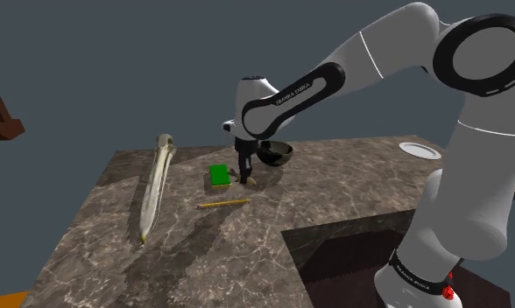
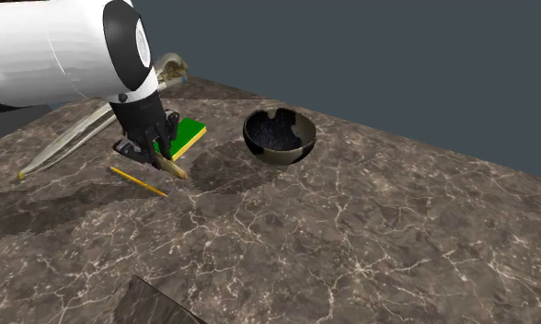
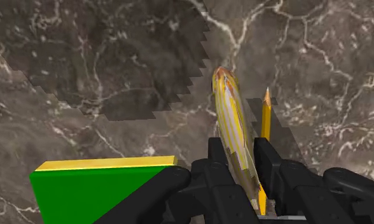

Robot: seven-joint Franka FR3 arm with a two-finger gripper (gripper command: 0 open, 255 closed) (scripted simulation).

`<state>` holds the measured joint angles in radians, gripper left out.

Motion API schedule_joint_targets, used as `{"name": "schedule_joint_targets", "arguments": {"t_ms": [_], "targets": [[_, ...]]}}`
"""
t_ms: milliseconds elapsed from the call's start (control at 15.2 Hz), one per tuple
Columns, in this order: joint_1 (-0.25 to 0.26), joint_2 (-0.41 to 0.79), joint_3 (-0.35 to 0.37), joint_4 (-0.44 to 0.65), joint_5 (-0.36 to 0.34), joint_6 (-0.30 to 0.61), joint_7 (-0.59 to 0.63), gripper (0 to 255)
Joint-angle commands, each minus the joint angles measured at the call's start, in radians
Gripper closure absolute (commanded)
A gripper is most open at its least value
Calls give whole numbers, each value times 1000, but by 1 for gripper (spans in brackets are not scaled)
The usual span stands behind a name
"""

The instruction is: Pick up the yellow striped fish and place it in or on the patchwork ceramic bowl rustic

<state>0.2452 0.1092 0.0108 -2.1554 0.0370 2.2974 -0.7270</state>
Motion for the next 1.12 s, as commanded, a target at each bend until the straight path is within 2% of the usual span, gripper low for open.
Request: {"name": "schedule_joint_targets", "arguments": {"t_ms": [0,1056], "targets": [[0,-15,0,8,0,-23,1,255],[-1,-105,-1,124,-4,-229,7,255]]}}
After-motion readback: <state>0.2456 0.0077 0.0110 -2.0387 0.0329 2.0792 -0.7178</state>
